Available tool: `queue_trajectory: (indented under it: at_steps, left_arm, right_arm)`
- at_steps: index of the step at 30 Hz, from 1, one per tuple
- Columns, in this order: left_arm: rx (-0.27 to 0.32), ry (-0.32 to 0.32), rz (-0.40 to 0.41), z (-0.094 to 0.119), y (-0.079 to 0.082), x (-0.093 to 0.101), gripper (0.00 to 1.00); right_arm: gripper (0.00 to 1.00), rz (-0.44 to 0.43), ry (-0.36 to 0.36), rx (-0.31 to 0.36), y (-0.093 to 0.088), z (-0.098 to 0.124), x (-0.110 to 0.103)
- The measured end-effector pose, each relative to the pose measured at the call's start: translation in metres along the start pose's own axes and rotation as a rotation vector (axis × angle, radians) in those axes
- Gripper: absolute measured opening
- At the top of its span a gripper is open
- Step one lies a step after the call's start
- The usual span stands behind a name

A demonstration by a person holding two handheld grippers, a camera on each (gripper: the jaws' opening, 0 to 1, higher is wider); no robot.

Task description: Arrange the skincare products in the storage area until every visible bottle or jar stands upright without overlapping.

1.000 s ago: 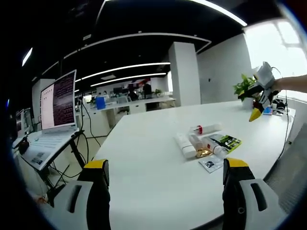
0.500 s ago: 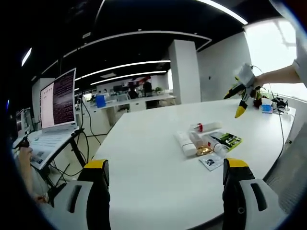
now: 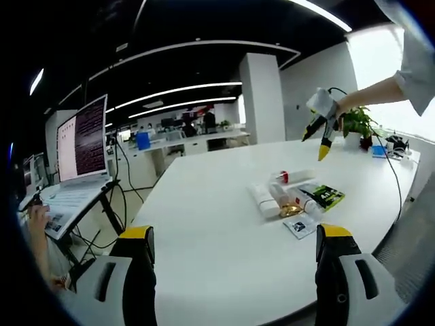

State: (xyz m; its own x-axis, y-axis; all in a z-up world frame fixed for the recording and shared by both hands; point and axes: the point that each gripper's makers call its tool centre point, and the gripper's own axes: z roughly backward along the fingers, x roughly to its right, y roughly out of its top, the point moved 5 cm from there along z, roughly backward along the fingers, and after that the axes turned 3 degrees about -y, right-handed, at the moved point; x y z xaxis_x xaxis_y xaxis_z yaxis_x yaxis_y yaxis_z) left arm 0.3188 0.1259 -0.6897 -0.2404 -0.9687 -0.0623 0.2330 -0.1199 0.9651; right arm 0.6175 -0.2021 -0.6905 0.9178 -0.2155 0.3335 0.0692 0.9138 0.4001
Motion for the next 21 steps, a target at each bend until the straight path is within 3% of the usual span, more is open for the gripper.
queue_trajectory:
  at_steps: [4, 7, 10, 15, 21]
  left_arm:
    - [-0.006, 0.002, -0.001, 0.000, 0.000, 0.000, 0.97]
    - [-0.012, 0.003, -0.002, -0.001, 0.000, 0.000, 0.97]
    - [-0.015, 0.002, -0.003, -0.001, 0.000, 0.000, 0.97]
    - [-0.023, 0.006, -0.003, -0.001, -0.001, 0.000, 0.97]
    - [-0.029, 0.004, -0.004, -0.002, -0.002, -0.001, 0.97]
  right_arm:
    - [0.77, 0.012, 0.045, -0.037, 0.001, -0.018, 0.007]
    - [0.69, 0.020, 0.084, -0.055, 0.002, -0.031, 0.011]
    - [0.62, 0.047, 0.120, -0.056, 0.004, -0.043, 0.010]
    - [0.59, 0.054, 0.194, -0.090, 0.003, -0.063, 0.006]
    - [0.45, 0.031, 0.292, -0.131, 0.004, -0.074, -0.004]
